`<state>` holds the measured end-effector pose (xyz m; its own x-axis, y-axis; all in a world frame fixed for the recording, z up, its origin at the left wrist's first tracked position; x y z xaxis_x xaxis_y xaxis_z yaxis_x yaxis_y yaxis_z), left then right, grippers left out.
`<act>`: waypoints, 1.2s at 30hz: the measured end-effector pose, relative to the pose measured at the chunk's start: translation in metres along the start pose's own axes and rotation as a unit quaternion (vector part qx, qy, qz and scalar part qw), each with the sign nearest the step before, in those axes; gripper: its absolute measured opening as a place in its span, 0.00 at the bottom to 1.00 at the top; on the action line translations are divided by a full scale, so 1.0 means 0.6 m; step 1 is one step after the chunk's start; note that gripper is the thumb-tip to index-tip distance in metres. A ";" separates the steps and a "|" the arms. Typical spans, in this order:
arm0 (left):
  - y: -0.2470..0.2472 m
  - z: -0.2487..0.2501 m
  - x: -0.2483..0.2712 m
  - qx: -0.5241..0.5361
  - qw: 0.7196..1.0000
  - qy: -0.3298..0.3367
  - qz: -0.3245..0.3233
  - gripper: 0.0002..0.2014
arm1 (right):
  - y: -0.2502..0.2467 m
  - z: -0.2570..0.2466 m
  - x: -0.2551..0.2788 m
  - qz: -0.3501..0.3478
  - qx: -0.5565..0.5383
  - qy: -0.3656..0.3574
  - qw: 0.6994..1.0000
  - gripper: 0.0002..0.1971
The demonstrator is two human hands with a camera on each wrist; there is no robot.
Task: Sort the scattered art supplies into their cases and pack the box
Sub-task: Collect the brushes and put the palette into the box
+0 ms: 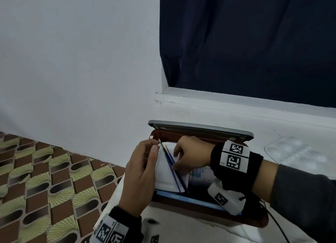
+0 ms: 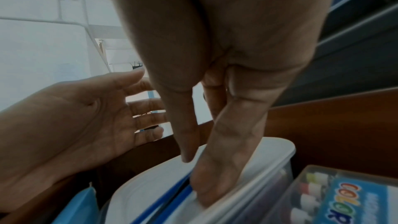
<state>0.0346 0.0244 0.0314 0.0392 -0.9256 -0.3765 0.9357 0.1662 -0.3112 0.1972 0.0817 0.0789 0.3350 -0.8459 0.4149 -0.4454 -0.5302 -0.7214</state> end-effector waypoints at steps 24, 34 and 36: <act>0.145 0.074 0.047 -0.047 0.985 0.117 -0.120 0.08 | -0.028 0.130 0.236 0.214 -0.133 -0.090 0.964 0.03; 0.251 0.111 0.073 -0.155 0.965 0.138 -0.163 0.05 | -0.045 0.385 0.307 0.365 -0.102 0.054 0.924 0.03; 0.248 0.110 0.076 -0.180 0.963 0.128 -0.157 0.06 | -0.042 0.446 0.291 0.340 -0.017 0.096 0.935 0.03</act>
<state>0.1986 -0.0153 0.0256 -0.3563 -0.8432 -0.4025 0.7029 0.0419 -0.7100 0.4891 -0.0375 0.0211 -0.1889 -0.9812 -0.0396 -0.5282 0.1355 -0.8382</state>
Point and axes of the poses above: each hand's wrist, its own x-axis away from the middle knuckle, its own y-axis out of the palm, z = x × y, the point moved 1 cm from there along -x, towards the middle knuckle, and after that the axes turned 4 degrees about -x, right-handed, at the moved point
